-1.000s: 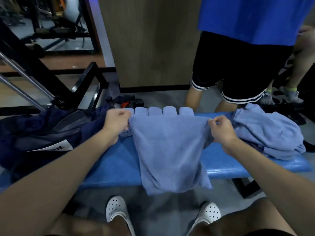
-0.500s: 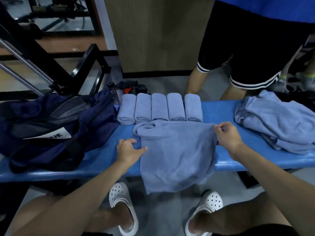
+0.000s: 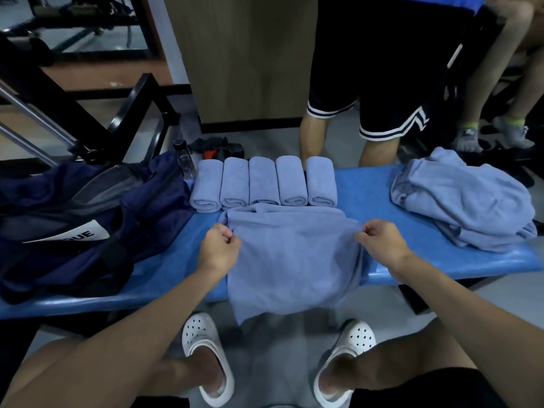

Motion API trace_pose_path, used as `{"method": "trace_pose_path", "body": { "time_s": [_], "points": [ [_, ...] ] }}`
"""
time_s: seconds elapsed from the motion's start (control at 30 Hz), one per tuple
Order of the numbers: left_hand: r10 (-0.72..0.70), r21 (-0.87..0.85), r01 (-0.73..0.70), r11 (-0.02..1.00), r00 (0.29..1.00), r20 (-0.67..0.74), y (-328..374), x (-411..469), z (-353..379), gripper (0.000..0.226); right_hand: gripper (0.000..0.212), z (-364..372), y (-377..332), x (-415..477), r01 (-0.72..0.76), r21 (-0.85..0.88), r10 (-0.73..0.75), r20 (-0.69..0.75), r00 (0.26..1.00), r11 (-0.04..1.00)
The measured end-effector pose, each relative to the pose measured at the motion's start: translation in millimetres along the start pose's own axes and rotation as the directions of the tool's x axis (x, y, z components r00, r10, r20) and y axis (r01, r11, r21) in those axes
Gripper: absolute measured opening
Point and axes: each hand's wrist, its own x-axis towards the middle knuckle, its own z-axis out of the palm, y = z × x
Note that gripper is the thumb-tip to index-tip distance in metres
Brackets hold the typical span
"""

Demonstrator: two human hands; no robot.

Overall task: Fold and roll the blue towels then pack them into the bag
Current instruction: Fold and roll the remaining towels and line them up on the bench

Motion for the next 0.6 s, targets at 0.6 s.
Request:
{"method": "trace_pose_path", "body": {
  "time_s": [0.6],
  "points": [
    [0.463,-0.246,-0.516,0.82,0.852,-0.245,118.7,-16.4,-152.6,0.02,0.027,-71.6,-125.9,-40.8,0.349,0.337,-0.324,-0.13,0.937,0.874]
  ]
}}
